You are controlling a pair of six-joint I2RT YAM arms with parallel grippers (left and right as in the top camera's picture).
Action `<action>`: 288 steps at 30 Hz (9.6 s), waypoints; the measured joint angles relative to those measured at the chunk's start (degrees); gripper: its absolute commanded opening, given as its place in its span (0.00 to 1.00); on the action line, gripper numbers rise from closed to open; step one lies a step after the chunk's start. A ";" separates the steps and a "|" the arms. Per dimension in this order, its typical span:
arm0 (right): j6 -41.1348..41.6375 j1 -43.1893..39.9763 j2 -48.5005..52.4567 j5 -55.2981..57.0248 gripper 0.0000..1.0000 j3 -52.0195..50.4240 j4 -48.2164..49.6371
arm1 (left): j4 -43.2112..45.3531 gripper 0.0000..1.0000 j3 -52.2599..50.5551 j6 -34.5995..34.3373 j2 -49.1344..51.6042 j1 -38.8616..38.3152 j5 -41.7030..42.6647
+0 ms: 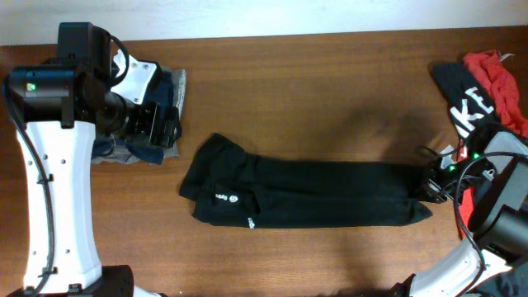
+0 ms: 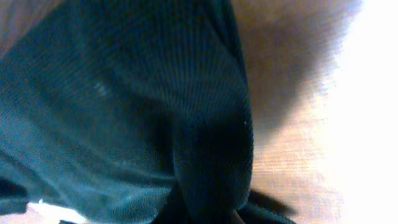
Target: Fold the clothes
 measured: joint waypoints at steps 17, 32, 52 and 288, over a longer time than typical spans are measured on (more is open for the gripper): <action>3.02 5.92 -20.79 0.59 0.04 8.39 -7.43 | -0.04 0.99 0.00 0.00 0.00 0.00 0.00; 10.95 43.15 -20.37 8.81 0.05 -3.39 5.79 | -0.11 0.99 0.00 -0.02 0.00 0.00 0.17; 18.91 54.93 -20.13 4.96 0.49 -4.83 12.79 | 0.00 0.99 0.00 -0.02 0.00 0.00 0.04; 17.14 48.92 -3.85 -10.60 0.04 -6.56 32.44 | 67.45 0.01 -50.42 -15.67 25.55 -15.65 41.83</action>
